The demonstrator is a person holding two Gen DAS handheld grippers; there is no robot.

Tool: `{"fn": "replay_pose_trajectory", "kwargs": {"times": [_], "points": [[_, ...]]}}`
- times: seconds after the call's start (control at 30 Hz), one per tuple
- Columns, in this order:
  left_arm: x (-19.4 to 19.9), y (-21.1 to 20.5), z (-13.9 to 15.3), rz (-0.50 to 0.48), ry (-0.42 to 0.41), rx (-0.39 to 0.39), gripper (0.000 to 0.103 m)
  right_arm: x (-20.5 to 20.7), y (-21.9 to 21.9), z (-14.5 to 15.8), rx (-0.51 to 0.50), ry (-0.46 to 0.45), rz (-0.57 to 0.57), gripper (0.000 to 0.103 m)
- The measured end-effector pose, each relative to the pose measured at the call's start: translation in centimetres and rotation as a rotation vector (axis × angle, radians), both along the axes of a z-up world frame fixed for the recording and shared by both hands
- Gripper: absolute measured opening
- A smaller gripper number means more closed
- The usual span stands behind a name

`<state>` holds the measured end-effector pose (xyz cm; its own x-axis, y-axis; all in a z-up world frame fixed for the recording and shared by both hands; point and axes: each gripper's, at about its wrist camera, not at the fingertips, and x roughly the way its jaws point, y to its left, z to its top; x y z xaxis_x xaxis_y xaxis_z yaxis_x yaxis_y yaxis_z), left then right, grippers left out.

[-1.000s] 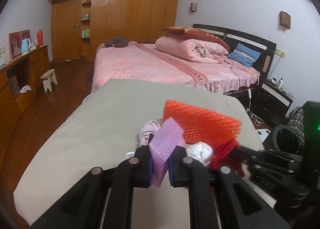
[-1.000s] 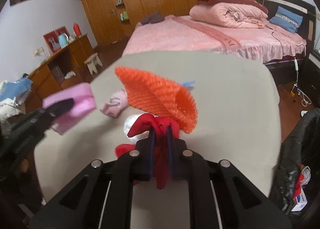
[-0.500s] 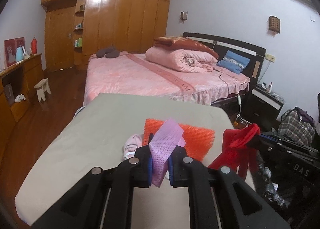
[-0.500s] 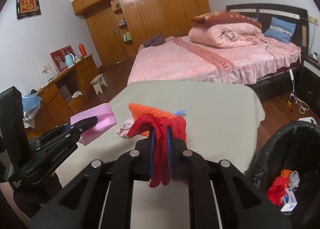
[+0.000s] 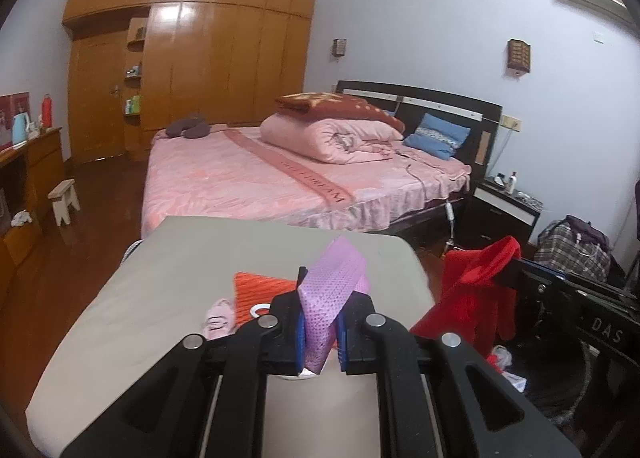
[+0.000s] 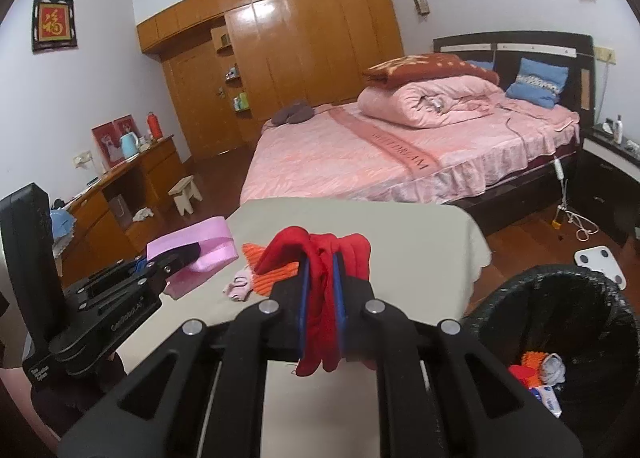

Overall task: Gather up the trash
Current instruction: 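Carry the pink mask and red glove over the bin and open both grippers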

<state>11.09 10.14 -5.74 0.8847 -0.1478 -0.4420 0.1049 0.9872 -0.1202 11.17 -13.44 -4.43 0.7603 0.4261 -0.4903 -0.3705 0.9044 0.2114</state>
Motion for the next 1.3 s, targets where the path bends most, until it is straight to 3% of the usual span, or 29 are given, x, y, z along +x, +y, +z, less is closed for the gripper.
{"fn": "replay_pose_trajectory", "kwargs": {"times": [0.5, 0.9, 1.3], "points": [[0.4, -6.5, 1.9, -0.123, -0.031, -0.004, 0.012, -1.4, -7.0, 1.5, -0.022, -0.037, -0.137, 0.010], [0.1, -14.0, 3.6, -0.285, -0.070, -0.013, 0.012, -3.4, -13.5, 1.9, -0.059, -0.056, -0.260, 0.010], [0.7, -22.0, 2.9, -0.437, -0.056, -0.010, 0.012, -4.4, -19.7, 0.9, -0.082, -0.045, -0.371, 0.010]]}}
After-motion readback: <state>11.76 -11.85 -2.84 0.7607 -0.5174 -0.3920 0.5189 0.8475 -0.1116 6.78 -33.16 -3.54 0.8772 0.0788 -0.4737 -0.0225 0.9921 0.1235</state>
